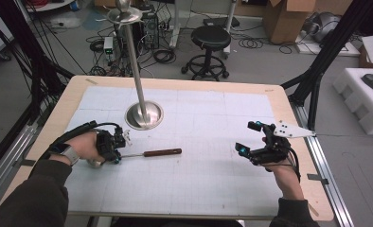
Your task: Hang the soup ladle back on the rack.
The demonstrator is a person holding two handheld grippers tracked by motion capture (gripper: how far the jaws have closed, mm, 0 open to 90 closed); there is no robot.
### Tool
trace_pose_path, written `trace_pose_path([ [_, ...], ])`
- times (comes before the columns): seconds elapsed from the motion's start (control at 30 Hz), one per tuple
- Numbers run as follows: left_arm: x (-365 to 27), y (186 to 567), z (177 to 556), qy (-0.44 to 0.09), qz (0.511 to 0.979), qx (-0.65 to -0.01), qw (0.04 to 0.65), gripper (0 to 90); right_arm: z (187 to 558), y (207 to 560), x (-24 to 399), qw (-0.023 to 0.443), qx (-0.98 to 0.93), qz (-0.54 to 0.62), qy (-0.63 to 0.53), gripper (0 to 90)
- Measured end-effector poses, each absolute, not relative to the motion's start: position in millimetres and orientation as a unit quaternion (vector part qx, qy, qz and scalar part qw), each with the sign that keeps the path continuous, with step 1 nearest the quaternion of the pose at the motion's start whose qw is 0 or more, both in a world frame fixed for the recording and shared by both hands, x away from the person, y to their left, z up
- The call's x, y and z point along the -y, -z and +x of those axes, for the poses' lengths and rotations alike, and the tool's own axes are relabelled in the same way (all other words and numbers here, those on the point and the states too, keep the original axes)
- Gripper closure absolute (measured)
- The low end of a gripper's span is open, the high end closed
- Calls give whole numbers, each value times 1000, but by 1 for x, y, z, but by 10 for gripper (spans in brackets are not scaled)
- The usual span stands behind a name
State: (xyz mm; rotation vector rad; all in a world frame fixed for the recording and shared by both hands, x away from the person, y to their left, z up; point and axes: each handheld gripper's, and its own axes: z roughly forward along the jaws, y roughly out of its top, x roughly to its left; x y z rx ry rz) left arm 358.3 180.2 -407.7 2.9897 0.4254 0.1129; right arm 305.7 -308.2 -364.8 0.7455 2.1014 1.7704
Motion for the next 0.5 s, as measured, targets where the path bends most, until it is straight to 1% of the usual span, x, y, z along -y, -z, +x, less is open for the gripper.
trace_pose_path([
  [0.13, -178, 408, 356, -42, 988, -136, 54, 830, 306, 365, 308, 149, -729, 258, -616, 0],
  [0.23, -179, 407, 356, -45, 987, -145, 57, 845, 306, 365, 308, 148, -729, 257, -617, 0],
  [0.33, -181, 405, 356, -56, 983, -158, 74, 846, 306, 365, 308, 147, -730, 258, -616, 0],
  [0.5, -188, 393, 351, -66, 974, -175, 125, 845, 306, 365, 310, 148, -729, 261, -615, 0],
])
